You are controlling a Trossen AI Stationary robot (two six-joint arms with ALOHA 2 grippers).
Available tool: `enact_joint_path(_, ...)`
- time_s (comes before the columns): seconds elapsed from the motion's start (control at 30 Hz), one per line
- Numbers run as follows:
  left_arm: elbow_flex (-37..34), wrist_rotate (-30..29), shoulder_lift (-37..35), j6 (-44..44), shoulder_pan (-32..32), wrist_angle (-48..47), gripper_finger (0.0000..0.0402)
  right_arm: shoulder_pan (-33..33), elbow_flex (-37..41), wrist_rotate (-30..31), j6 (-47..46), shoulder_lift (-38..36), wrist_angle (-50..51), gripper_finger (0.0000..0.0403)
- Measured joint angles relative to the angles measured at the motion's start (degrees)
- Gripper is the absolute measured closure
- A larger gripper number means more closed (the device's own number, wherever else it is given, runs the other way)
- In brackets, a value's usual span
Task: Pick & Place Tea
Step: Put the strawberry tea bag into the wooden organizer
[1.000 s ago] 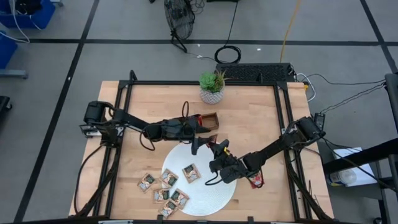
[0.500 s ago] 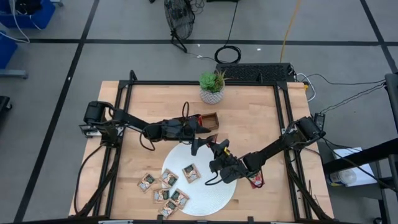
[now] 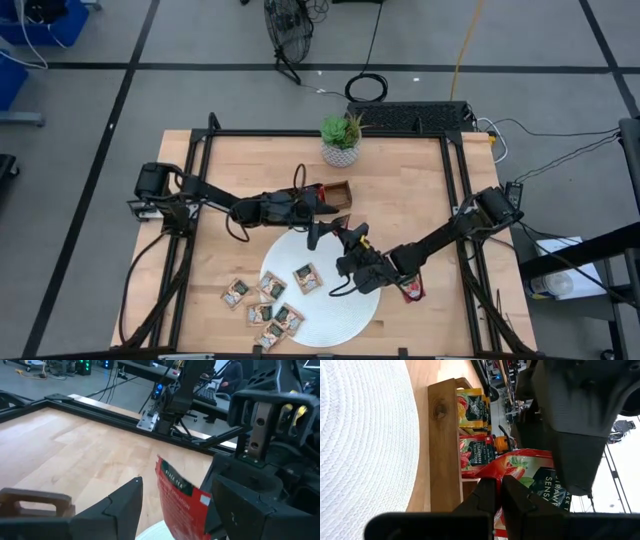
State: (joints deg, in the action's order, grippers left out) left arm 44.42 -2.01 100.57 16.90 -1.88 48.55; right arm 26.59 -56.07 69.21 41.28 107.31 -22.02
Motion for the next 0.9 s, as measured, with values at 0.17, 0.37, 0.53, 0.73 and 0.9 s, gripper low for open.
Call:
enact_joint_path(0.17,0.0,-1.17,0.0,-0.21,0.31,-0.47,0.0195,0.0,0.0,-0.14,-0.04,0.0,0.0,0.0399)
enact_joint_path(0.37,0.0,-0.97,0.0,-0.28,1.86,-1.54,0.0354,-0.07,0.0,-0.13,-0.86,0.0,0.07,0.0399)
enact_joint_path(0.53,0.0,-0.76,-0.02,-3.39,2.02,-2.11,0.0396,-0.04,0.0,-0.26,-4.28,0.0,0.04,0.0388)
enact_joint_path(0.73,0.0,-2.91,-0.28,-5.07,2.08,-1.93,0.0399,1.84,0.0,0.92,-13.83,-0.02,-0.04,0.0339)
enact_joint_path(0.9,0.0,-4.66,-0.28,-6.83,1.85,-2.05,0.04,6.22,0.0,1.05,-24.46,-0.02,-0.05,0.0322)
